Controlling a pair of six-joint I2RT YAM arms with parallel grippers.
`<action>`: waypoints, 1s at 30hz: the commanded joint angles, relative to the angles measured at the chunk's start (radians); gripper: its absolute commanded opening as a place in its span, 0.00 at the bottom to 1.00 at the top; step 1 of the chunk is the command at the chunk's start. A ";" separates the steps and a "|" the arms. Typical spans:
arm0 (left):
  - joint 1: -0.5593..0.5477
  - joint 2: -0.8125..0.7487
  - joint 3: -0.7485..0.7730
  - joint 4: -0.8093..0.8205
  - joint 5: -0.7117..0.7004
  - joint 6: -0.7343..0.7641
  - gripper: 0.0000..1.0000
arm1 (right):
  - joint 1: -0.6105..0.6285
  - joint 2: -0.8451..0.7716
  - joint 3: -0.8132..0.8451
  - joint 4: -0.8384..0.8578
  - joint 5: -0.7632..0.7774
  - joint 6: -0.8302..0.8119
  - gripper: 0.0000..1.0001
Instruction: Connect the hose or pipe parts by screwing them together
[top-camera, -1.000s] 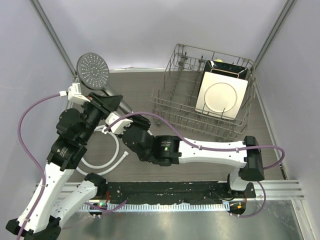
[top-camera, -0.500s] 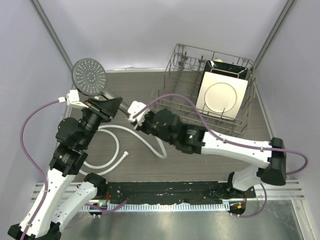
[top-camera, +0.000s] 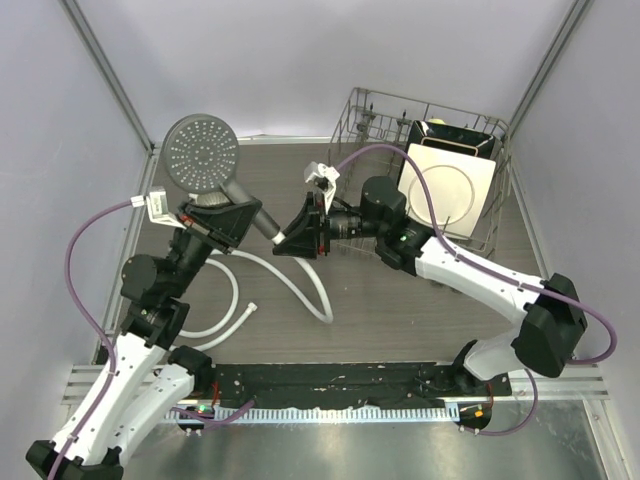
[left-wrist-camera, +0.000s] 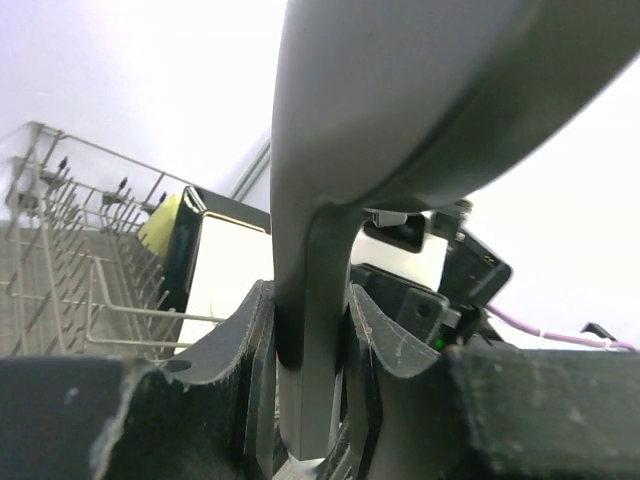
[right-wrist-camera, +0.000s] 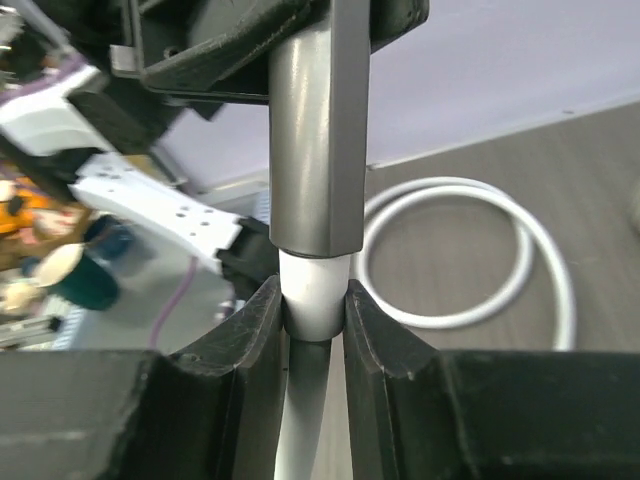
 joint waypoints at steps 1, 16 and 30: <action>-0.021 0.025 -0.002 0.198 0.209 -0.028 0.00 | -0.041 0.031 0.001 0.363 -0.181 0.302 0.01; 0.005 0.139 0.294 -0.654 -0.281 0.269 0.00 | -0.043 -0.403 -0.117 -0.338 0.561 -0.138 0.96; 0.517 0.396 -0.015 -0.295 0.373 -0.234 0.00 | -0.043 -0.587 -0.220 -0.471 0.712 0.009 1.00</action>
